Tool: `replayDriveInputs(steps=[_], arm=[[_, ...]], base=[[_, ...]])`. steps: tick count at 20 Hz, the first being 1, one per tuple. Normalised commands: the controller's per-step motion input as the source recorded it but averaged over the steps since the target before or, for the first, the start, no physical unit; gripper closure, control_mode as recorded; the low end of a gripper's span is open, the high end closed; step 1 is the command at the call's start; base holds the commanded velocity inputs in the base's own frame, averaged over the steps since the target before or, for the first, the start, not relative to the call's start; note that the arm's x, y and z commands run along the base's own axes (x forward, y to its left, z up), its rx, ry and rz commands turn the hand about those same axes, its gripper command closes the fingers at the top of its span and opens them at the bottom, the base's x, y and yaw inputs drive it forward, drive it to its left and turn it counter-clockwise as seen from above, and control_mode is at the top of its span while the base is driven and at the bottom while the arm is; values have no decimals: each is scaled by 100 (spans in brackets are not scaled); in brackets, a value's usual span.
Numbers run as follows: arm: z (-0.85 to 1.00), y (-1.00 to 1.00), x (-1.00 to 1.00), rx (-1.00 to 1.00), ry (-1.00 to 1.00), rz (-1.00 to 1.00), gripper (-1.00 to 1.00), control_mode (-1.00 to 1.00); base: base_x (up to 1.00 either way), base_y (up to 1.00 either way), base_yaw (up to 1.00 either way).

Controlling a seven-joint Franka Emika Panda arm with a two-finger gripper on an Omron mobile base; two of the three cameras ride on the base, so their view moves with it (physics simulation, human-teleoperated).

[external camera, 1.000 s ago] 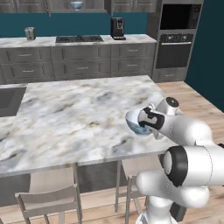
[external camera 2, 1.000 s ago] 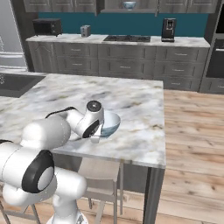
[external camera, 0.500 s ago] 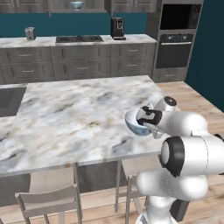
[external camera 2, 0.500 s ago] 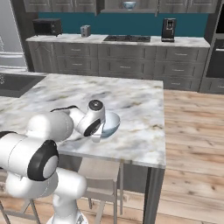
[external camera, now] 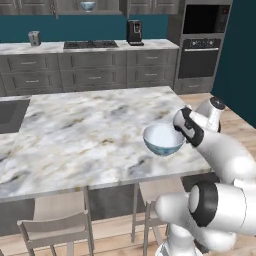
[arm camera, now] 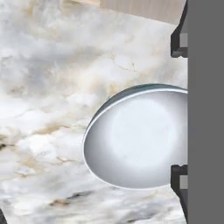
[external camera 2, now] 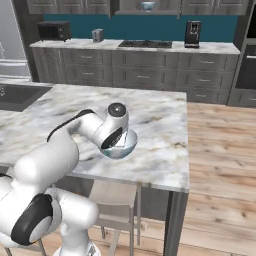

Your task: Pick up the bowls from the cabinet and place each bowl in front of a stool on the dining counter.

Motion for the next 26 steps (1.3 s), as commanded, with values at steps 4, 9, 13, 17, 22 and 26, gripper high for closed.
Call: replayDriveInputs(steps=[4, 9, 13, 17, 22, 26], arm=[[100, -40, -93, 0, -10, 0, -100, -100], [100, -27, -100, 0, -24, 0, -100, -100], [100, 0, -98, 0, -15, -1, -100, -100], [100, 11, -84, 0, -4, 0, -100, -100], [70, 23, -63, 0, 8, 0, -100, -100], [35, 18, -45, 0, 4, 0, -100, -100]], base=[[0, 0, 0], [0, 0, 0], [0, 0, 0], [0, 0, 0], [0, 0, 0], [0, 0, 0]])
